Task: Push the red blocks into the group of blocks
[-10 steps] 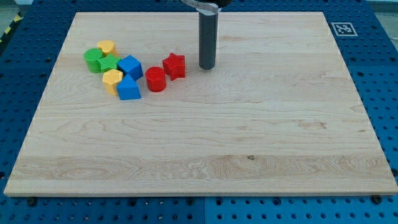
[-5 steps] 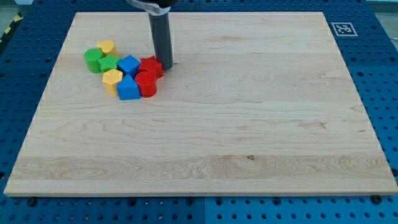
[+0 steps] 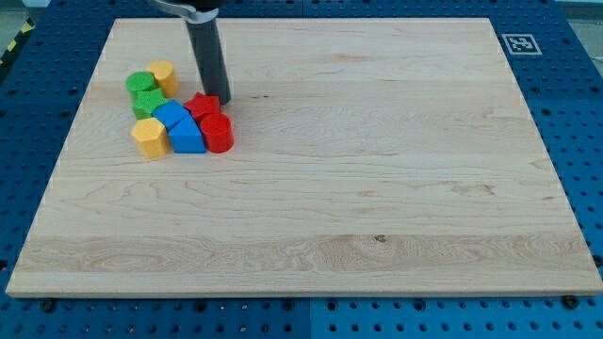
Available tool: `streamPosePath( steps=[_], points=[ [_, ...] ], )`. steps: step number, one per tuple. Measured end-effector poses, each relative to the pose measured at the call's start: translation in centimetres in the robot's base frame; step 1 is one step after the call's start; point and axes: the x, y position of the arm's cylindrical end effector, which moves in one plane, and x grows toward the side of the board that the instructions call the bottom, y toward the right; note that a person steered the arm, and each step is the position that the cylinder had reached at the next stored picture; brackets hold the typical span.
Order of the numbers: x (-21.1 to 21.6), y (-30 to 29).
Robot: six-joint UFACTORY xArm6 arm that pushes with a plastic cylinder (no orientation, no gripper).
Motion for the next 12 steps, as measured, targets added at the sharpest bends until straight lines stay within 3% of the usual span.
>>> streamPosePath(
  steps=[3,6,12],
  points=[
    [-1.4,0.8],
    [5.0,3.0],
    [11.0,6.1]
  ],
)
